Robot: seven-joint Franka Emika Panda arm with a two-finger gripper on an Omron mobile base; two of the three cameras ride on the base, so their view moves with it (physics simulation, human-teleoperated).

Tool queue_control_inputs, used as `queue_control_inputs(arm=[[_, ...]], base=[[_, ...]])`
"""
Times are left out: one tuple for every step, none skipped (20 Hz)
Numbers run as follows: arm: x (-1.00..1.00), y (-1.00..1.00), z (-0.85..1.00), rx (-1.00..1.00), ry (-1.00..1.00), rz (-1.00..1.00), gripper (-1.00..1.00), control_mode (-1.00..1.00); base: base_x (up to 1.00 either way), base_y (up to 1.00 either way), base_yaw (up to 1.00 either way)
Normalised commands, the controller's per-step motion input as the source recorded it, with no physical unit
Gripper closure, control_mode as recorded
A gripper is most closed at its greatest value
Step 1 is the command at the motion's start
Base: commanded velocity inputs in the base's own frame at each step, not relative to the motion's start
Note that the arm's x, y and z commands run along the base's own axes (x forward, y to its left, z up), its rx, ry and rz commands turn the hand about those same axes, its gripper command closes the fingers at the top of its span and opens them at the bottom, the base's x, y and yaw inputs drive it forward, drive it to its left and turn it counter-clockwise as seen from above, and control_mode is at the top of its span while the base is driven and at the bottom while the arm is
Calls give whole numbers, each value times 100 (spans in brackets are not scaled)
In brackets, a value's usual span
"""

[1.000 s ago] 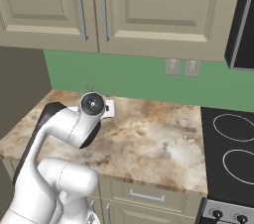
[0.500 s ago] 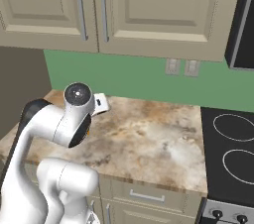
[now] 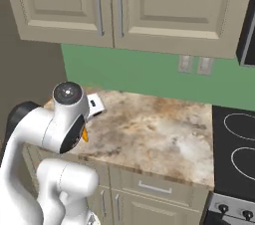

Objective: Place the liquor and beer on the top shelf of the fridge to keep them out of children's reach, and place the carrot on lower shelves for easy access.

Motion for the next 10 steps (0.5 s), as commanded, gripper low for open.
queue_control_inputs(arm=[[0, 0, 0, 0, 0, 0, 100, 100], [0, 0, 0, 0, 0, 0, 100, 100], [0, 0, 0, 0, 0, 0, 100, 100], [0, 0, 0, 0, 0, 0, 100, 100], [0, 0, 0, 0, 0, 0, 100, 100], [0, 0, 0, 0, 0, 0, 100, 100], [0, 0, 0, 0, 0, 0, 100, 100], [0, 0, 0, 0, 0, 0, 100, 100], [0, 0, 0, 0, 0, 0, 100, 100], [0, 0, 0, 0, 0, 0, 100, 100]], base=[[-69, 0, 47], [-70, 0, 54], [-66, 0, 58], [-64, 0, 61], [-60, 0, 64], [-55, -9, 67], [-56, -11, 69], [-56, -8, 69], [-56, -1, 70], [-60, 0, 71]])
